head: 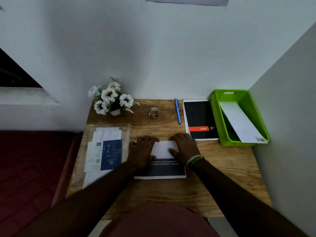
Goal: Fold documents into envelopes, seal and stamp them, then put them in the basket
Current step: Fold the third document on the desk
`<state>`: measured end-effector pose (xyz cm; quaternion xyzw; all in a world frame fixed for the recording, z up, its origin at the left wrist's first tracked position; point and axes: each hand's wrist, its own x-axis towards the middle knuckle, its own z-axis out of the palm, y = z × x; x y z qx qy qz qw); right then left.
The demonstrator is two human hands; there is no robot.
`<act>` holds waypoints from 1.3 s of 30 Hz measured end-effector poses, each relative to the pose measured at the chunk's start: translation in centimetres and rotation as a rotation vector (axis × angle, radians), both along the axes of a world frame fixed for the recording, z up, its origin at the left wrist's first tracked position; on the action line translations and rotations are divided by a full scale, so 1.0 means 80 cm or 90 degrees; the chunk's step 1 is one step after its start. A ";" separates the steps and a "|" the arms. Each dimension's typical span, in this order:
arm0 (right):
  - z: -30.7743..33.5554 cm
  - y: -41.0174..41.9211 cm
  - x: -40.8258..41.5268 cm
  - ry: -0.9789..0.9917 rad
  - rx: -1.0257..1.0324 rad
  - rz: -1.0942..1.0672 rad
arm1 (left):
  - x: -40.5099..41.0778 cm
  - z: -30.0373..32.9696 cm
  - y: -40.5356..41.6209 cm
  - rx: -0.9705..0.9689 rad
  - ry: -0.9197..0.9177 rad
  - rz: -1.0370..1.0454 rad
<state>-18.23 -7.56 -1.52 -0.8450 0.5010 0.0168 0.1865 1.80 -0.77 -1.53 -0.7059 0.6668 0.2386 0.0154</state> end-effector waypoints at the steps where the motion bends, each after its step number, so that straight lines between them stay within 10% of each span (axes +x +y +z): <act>1: 0.000 -0.001 0.007 0.025 0.014 0.004 | 0.000 -0.001 -0.001 0.006 0.004 0.005; 25: 0.012 -0.017 0.028 0.010 0.158 -0.015 | -0.003 0.027 -0.017 0.029 -0.108 -0.038; 39: 0.029 -0.010 0.008 -0.063 0.057 0.031 | 0.011 0.017 -0.011 -0.097 0.099 0.015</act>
